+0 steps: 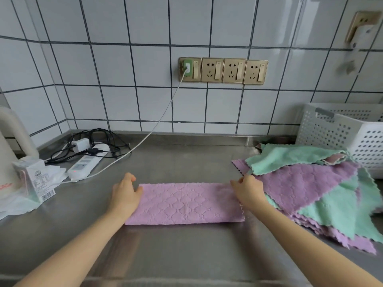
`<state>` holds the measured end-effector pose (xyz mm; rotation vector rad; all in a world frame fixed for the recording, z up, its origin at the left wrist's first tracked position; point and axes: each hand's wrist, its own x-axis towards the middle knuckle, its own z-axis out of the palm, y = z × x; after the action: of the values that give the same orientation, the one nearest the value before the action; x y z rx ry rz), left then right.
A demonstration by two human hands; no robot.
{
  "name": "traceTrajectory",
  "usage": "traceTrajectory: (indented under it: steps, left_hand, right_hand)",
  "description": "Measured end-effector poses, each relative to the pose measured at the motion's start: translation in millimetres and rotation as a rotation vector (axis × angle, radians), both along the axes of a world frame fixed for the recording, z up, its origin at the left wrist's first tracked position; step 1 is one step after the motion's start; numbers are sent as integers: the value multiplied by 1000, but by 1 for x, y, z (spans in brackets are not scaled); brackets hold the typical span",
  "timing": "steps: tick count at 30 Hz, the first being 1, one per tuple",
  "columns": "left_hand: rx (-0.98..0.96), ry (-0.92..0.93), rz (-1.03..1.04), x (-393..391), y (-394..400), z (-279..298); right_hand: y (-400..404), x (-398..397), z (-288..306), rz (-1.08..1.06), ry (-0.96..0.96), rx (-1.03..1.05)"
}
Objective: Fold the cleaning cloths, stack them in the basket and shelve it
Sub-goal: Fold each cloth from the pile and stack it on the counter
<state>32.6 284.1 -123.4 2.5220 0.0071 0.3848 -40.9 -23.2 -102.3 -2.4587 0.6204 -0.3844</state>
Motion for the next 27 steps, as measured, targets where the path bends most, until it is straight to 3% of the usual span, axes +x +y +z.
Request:
traceTrajectory:
  steps: [2, 4, 6, 8, 10, 19, 22, 25, 27]
  left_hand:
    - [64, -171, -50, -25, -10, 9]
    - [-18, -208, -300, -57, -30, 12]
    - [17, -23, -580, -85, -49, 4]
    - [237, 108, -671, -98, -54, -9]
    - [356, 116, -656, -100, -43, -16]
    - [426, 194, -484, -111, 19, -14]
    - [470, 191, -427, -116, 16, -10]
    - [495, 161, -371, -120, -3, -7]
    - [441, 147, -440, -124, -17, -9]
  right_hand:
    - [10, -19, 6, 113, -109, -235]
    - [27, -44, 5, 424, -267, -488]
    - [43, -61, -8, 739, -219, -547]
    - [49, -72, -22, 838, -65, -525]
    - [40, -79, -34, 834, -10, -547]
    - [-14, -99, -32, 695, -4, -505]
    - [-13, -95, -32, 653, -134, -615]
    - [-5, -93, -30, 601, -107, -782]
    - [1, -95, -23, 552, -135, -791]
